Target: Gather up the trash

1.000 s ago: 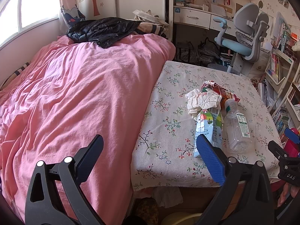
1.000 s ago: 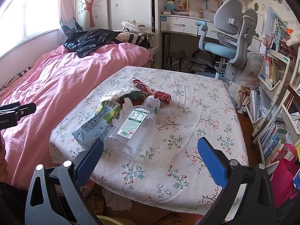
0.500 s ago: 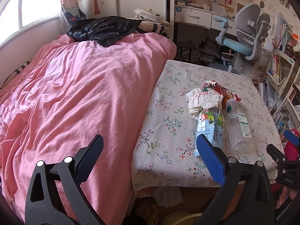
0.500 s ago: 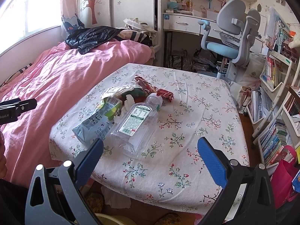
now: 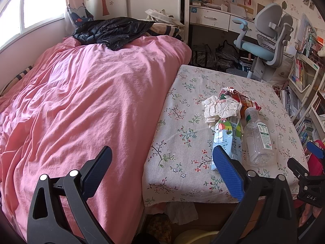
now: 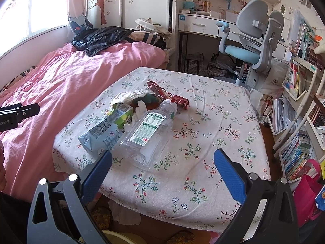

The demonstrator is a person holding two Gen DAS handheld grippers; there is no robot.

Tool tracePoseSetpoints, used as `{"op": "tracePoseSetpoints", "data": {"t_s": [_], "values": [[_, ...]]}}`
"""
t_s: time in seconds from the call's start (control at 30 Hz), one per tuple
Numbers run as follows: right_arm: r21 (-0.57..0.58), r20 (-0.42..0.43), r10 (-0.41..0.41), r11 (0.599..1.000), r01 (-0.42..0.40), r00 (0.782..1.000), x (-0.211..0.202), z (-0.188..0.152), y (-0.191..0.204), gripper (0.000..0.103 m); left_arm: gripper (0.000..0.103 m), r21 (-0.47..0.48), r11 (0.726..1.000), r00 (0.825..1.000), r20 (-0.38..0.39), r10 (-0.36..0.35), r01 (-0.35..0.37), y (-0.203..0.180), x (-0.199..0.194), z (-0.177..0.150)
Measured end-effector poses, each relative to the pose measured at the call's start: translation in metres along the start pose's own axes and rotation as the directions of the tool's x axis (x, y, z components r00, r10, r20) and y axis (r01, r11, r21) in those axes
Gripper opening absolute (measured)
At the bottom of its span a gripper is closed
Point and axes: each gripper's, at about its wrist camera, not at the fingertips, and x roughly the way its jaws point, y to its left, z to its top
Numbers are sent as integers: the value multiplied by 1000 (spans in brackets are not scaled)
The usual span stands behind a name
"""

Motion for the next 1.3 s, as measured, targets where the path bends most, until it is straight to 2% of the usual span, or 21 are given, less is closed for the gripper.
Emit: {"op": "tracePoseSetpoints", "data": {"t_s": [0.47, 1.3], "values": [[0, 6, 4, 1000, -4, 1000, 2, -1, 1, 97, 96, -2, 1000, 1000, -2, 0, 0, 0, 0, 0], [-11, -41, 5, 1000, -5, 999, 5, -3, 1, 97, 96, -8, 1000, 1000, -7, 2, -2, 5, 2, -3]]}}
